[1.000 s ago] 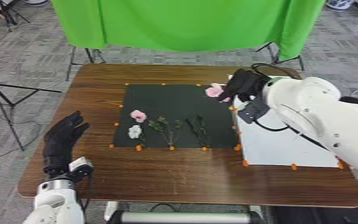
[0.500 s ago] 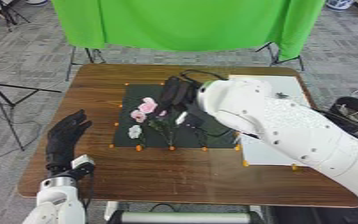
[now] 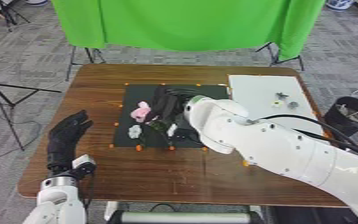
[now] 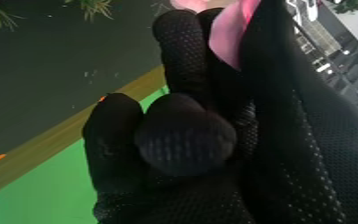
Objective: Arrange flowers
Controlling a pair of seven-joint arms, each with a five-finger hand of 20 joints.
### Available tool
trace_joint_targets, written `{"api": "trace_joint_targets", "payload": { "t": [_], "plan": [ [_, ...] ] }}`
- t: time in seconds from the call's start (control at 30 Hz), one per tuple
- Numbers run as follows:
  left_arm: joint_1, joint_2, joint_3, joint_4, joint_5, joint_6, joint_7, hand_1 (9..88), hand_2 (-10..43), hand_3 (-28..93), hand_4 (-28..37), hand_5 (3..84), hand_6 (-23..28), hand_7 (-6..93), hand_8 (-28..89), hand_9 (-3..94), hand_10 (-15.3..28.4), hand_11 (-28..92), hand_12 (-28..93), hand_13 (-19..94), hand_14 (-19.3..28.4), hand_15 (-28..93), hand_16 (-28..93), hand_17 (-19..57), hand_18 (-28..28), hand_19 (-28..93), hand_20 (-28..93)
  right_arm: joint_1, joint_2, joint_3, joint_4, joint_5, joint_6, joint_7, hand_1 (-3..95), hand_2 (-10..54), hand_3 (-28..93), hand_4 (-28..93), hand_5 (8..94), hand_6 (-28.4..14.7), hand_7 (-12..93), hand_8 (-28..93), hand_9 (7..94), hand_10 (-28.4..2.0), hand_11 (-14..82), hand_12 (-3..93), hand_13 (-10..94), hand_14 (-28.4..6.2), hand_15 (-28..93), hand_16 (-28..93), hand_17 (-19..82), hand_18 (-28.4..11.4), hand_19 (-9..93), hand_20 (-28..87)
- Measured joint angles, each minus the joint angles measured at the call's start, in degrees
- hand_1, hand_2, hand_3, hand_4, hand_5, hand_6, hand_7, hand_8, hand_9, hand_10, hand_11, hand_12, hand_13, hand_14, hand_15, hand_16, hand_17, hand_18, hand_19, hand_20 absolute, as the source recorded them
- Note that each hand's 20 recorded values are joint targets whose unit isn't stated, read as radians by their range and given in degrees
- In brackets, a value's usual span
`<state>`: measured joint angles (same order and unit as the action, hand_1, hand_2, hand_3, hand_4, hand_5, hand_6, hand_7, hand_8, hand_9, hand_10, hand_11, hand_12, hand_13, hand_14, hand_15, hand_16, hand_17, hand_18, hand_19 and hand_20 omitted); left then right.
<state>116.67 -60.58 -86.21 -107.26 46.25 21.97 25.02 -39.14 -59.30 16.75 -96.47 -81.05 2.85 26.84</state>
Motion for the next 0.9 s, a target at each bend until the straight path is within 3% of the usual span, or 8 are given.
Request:
{"api": "trace_joint_targets", "payload": {
  "t": [0.17, 0.7, 0.9],
  "plan": [
    [-0.4, 0.04, 0.31, 0.29, 0.00, -0.02, -0.01, 28.7, -5.4, 81, -22.4, 54.9, -0.3, 21.0, -7, 45.4, 10.8, 23, 15, 39, 16.0, 31, 0, 8.2, 14.0, 19, 21, 0.6, -0.9, -1.4, 1.4, -3.6, -0.2, 0.4, 55.3, -8.3, 61, -19, 80.6, -0.5, 21, 9, 69.5, -14.0, 12.9, 16.0, 94, -0.5, 59, 28, 68, -10.4, 93, 50],
    [-1.1, 0.04, 0.66, 0.55, 0.01, -0.28, -0.14, 28.7, -3.7, 79, -22.9, 55.4, -0.2, 20.2, -7, 46.9, 11.6, 22, 16, 40, 17.0, 31, 1, 7.6, 14.6, 20, 21, 0.7, -3.6, -3.6, 6.6, -7.9, 0.6, 1.3, 55.3, -8.1, 62, -19, 79.6, -0.5, 21, 9, 68.3, -13.5, 12.8, 14.8, 94, -0.9, 57, 30, 67, -10.9, 93, 49],
    [-1.1, -0.01, 0.66, 0.56, 0.01, -0.39, -0.29, 28.9, -3.0, 78, -22.3, 54.5, -0.1, 19.8, -7, 46.8, 11.8, 21, 16, 40, 17.3, 31, 1, 7.5, 14.7, 21, 21, 0.6, -3.6, -3.6, 7.5, -8.0, 0.6, 1.6, 52.0, -9.5, 62, -17, 73.3, -1.6, 21, 9, 66.6, -14.1, 12.2, 15.1, 93, -1.3, 57, 31, 66, -11.3, 93, 50]
  ]
}}
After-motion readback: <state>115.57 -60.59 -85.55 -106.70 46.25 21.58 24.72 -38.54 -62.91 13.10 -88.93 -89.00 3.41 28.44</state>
